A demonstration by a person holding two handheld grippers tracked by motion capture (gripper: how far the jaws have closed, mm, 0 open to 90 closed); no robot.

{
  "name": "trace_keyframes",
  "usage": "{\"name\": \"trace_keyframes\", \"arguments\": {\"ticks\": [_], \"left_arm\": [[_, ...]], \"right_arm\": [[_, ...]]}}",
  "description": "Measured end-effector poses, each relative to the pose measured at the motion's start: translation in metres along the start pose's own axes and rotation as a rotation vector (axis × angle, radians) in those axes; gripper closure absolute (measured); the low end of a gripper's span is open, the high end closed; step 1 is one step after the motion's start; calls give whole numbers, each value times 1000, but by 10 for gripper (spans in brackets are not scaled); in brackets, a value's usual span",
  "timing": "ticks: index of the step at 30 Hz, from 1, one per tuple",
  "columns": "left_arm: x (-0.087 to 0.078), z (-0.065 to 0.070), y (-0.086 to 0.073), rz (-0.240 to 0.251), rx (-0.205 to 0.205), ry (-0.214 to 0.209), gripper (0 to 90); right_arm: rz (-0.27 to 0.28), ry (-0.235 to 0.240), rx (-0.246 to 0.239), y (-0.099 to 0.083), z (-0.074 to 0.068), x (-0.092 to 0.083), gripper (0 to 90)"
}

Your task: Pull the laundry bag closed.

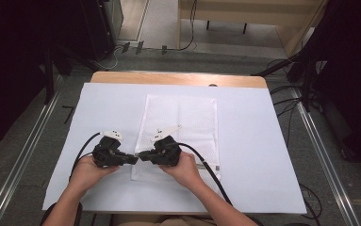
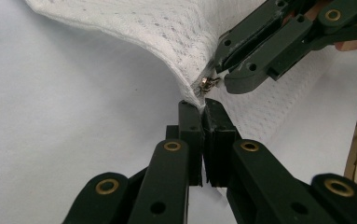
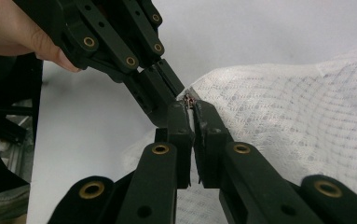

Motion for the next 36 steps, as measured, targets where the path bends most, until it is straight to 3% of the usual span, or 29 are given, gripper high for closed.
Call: {"name": "trace_keyframes", "arguments": {"ticks": [10,25,36], "left_arm": [[-1,0,1,6,-12,-11,882],[-5,0,-1,5,-20,-16,893],[-8,-1,1,29,-17,-31,891]], "right_arm": [[12,-6,3,1,1,2,877],[-33,10,-17,-5,1,-3,881],[-65,-4,-25,-13,7,-16,880]]}}
Point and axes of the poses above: each handheld gripper's, and its own axes: x roughly forward along the jaws, y roughly out of its top, z roughly to its right, the point moved 9 cm from there along x, roughly forward along the jaws, and after that the axes turned 14 degrees about -x, right-handed, at the moved point
